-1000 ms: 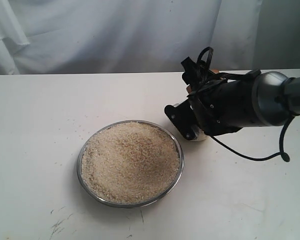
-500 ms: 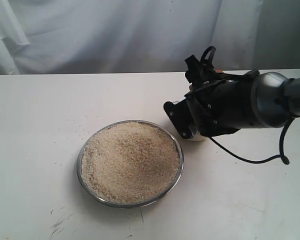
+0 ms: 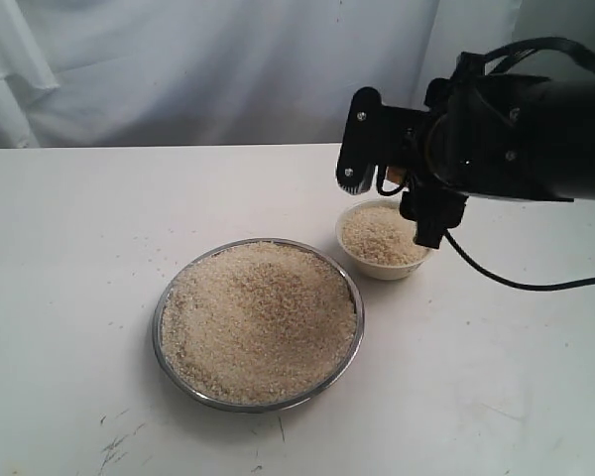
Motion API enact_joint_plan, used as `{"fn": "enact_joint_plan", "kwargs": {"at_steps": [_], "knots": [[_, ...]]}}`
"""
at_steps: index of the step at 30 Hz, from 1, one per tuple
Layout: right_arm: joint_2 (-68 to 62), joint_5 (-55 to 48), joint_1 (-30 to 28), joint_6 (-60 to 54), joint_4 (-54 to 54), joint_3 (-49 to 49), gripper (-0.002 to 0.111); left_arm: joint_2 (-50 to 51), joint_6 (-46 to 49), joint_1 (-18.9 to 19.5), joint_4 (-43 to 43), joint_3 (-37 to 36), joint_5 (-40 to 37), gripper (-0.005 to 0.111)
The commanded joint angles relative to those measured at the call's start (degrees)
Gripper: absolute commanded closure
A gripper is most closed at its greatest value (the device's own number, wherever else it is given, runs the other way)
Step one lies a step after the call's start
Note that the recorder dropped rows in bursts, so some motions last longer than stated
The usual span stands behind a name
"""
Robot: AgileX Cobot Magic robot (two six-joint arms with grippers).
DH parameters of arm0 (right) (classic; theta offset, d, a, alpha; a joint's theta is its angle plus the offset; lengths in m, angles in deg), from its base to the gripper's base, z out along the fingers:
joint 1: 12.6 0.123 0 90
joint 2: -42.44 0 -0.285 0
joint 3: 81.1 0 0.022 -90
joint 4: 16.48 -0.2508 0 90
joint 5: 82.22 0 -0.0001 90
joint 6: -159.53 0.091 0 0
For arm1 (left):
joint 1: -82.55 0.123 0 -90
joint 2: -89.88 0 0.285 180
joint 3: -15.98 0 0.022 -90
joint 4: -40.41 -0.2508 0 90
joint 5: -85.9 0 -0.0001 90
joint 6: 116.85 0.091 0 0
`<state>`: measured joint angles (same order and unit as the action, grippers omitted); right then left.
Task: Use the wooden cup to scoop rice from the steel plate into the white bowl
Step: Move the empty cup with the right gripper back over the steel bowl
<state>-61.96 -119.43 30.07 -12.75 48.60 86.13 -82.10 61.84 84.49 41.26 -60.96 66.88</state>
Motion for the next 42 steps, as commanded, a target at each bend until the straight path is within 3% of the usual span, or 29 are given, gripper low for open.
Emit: {"fn": "enact_joint_plan", "kwargs": {"at_steps": [1,7,14,28,42], "knots": [[3.1,6.4,1.6,0.6,-7.9,0.0,0.108,-0.2,0.0,-0.2,-0.1,-0.3,0.8,0.107],[2.7,12.4,9.7,-2.9,-13.1,-1.1,0.108,-0.2,0.0,-0.2,-0.1,-0.3,0.8,0.107],[-1.3,8.5,14.4,-15.0,-12.9,-1.4,0.108,-0.2,0.0,-0.2,-0.1,-0.3,0.8,0.107],[-11.5,-4.0,15.0,-28.9,-12.2,11.6,0.108,-0.2,0.0,-0.2,-0.1,-0.3,0.8,0.107],[-15.7,-6.7,14.8,-39.4,-7.7,13.2,0.108,-0.2,0.0,-0.2,-0.1,-0.3,0.8,0.107]]}}
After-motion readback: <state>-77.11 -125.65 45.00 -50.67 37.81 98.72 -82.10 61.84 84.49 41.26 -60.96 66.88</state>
